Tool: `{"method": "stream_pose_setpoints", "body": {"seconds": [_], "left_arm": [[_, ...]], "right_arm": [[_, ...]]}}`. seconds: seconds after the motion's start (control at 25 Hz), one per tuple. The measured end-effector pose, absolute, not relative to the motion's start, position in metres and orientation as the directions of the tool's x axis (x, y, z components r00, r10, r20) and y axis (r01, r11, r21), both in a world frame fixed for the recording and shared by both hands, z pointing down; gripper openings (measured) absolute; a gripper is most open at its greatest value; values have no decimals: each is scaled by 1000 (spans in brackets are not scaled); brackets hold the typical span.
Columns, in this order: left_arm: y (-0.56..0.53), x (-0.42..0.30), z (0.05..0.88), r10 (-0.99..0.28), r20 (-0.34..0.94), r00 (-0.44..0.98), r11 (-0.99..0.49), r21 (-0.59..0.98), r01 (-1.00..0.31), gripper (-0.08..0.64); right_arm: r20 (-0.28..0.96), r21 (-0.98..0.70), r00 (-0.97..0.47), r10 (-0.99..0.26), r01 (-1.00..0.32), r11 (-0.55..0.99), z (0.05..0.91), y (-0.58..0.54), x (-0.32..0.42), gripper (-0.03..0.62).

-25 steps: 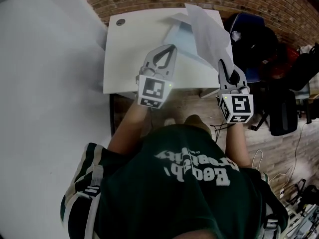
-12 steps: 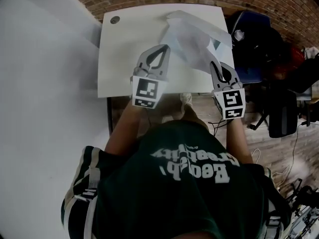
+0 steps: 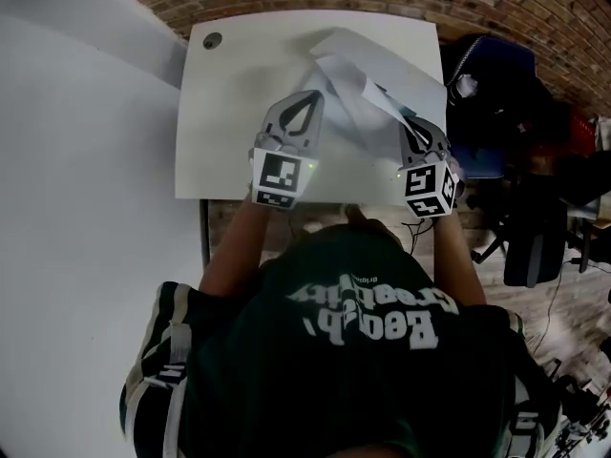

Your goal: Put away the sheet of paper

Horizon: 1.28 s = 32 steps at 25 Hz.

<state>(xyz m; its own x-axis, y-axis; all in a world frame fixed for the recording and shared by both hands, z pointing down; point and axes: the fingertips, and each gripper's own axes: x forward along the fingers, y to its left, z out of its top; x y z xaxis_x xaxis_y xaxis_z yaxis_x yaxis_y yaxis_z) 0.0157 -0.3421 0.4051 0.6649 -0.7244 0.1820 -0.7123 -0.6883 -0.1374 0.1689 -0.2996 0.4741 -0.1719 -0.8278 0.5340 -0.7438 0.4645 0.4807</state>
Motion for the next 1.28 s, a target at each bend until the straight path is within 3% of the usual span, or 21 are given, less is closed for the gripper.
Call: {"method": "stream_pose_setpoints", "body": {"seconds": [0.16,0.44,1.28], "left_arm": [[-361,21,418,-731,200,653,-680,-126,-722,2],[-383,35,448,-729,226,646,-678,-110,-727,2],[-425,73,523,-743,289,603,-648,-89,-756,2]], "right_arm": [[503,564,-137,-853,-696,444,470,-326,182,-5],[306,717,-50,-951,-645,265,438,-367,210,-5],[516,722,-13,-857,-531,443,492,-468,270,-6]]}}
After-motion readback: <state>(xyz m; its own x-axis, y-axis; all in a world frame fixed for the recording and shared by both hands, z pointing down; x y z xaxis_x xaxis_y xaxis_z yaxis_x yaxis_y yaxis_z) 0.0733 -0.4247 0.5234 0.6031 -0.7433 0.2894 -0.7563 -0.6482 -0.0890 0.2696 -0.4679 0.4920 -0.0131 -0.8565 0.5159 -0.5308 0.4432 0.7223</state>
